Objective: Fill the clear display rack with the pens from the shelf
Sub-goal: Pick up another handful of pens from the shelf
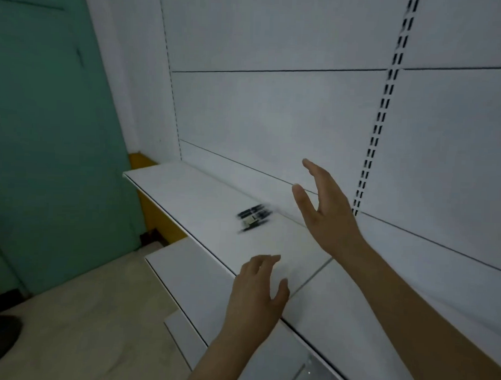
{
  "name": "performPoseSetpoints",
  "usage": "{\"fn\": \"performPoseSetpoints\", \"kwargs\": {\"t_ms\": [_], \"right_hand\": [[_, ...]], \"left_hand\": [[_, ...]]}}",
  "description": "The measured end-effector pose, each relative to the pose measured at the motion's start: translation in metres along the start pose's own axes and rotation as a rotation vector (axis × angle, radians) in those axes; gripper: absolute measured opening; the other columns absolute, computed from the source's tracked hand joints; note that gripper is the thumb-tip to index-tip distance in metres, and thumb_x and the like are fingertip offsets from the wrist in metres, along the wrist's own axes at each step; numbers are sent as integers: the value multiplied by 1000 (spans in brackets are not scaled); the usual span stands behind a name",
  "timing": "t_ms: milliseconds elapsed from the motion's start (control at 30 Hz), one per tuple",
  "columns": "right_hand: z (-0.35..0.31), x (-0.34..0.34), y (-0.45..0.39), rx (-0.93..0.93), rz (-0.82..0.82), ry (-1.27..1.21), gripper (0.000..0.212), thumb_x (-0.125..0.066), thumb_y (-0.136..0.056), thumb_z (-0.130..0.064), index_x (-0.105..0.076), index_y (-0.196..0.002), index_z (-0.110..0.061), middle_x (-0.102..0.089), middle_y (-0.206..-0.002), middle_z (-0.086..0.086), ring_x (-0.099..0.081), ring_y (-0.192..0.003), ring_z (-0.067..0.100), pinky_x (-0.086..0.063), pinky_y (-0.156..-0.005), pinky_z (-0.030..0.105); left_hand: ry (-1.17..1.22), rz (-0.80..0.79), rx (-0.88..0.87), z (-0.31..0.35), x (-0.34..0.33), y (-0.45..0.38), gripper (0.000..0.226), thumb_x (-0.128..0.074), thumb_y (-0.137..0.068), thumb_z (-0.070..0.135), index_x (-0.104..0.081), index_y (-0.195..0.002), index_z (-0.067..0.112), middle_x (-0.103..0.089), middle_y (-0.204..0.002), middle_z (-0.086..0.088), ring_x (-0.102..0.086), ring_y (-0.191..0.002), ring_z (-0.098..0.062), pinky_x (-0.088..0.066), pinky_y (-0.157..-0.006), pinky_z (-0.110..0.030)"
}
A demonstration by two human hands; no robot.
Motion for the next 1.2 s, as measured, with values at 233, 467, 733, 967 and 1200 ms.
{"fn": "performPoseSetpoints", "kwargs": {"t_ms": [233, 467, 733, 967, 1200], "right_hand": [[38, -84, -47, -111, -62, -1, 57, -39, -101, -49, -32, -151, -24, -37, -152, -14, -33, -139, 2, -27, -114, 24], [122, -145, -48, -271, -153, -44, 58, -39, -96, -53, -34, -148, -30, -41, -143, -19, -38, -131, -4, -28, -108, 16], [186, -170, -49, -477, -121, 44, 53, -50, -98, -40, -40, -146, -21, -43, -141, -16, -40, -130, 1, -27, -108, 17], [187, -181, -40, -340, -238, 489, 54, -40, -90, -44, -64, -126, -10, -62, -131, 7, -59, -121, 25, -41, -104, 35], [177, -179, -44, -368, -290, 586, 51, -40, -92, -41, -63, -126, -12, -62, -131, 7, -59, -121, 23, -40, -103, 33]], "left_hand": [[-144, -12, 123, -94, 9, -70, 66, -55, -88, 46, -34, -146, 23, -37, -148, 0, -30, -137, -18, -27, -113, -32], [-265, -112, 239, -158, -23, -165, 88, -52, -85, 55, -9, -153, 19, -10, -160, -11, -7, -147, -29, -10, -120, -42], [-366, -126, 96, -183, -54, -246, 65, -47, -73, 63, -54, -125, 24, -49, -120, -2, -42, -112, -24, -33, -93, -37], [-329, -231, 59, -185, -64, -280, 31, -56, -81, 41, -53, -98, 16, -55, -99, -3, -52, -93, -22, -45, -74, -33], [-378, -151, -60, -191, -68, -278, 29, -53, -85, 44, -51, -86, 15, -56, -86, -2, -53, -82, -21, -35, -63, -30]]}}
Point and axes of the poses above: each hand's wrist, its own y-axis away from the middle knuckle, its own x-axis out of the back of the hand, z = x × y, the point moved 2 cm from there along -y, towards the middle knuckle
